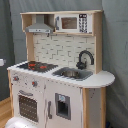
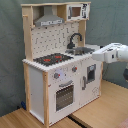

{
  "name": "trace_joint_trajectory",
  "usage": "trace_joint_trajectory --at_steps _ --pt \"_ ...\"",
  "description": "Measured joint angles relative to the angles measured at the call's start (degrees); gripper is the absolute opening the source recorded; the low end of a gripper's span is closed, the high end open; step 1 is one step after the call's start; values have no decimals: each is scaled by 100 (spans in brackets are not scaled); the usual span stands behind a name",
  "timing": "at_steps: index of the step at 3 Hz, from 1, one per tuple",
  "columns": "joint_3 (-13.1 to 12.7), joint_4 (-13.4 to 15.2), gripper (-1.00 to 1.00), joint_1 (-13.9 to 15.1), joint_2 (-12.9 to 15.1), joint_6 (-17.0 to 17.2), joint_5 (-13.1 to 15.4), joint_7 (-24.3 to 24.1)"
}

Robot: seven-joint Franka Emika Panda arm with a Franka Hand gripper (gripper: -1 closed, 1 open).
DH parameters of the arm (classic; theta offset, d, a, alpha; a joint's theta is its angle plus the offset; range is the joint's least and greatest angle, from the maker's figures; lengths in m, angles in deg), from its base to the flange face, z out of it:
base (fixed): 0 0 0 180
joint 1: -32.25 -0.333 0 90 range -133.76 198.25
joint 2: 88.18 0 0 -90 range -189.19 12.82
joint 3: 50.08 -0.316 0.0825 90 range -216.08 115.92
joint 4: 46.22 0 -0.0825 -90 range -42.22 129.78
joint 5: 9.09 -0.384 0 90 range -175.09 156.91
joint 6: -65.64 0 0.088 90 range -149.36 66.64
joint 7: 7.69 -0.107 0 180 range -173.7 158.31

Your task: Play with the kitchen

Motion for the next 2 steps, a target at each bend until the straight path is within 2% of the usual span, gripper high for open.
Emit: trace_joint_trajectory --at_steps 1,2 --pt "402 -107 100 250 2 -2 0 380" --pt "689 -332 100 627 167 -66 -1 660"
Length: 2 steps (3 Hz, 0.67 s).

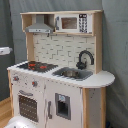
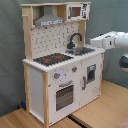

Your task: Play with the kitchen

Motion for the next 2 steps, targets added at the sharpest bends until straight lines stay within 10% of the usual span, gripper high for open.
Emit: trace_joint_trajectory --at_steps 2 --pt "36 -202 100 775 510 -750 -1 189"
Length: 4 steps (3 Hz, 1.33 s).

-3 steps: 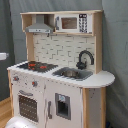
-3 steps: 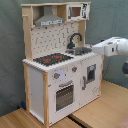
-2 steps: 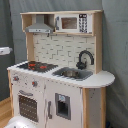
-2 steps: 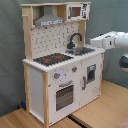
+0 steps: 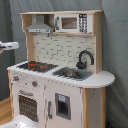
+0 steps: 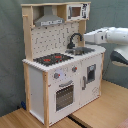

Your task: Play with the kitchen

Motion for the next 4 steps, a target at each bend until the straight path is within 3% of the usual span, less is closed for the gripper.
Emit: trace_joint_trajectory --at_steps 2,4 --pt "72 -189 100 615 604 -839 -1 212" --pt "187 -269 100 1055 1258 -1709 -1 302"
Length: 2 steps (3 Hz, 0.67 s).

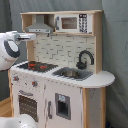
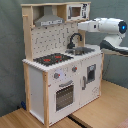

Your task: Play with the kitchen

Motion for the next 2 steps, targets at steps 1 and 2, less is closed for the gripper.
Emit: trace_joint_trajectory --at_steps 1,2 --pt "15 -1 100 170 356 -413 0 48" --pt "-24 -16 100 322 753 -853 3 118"
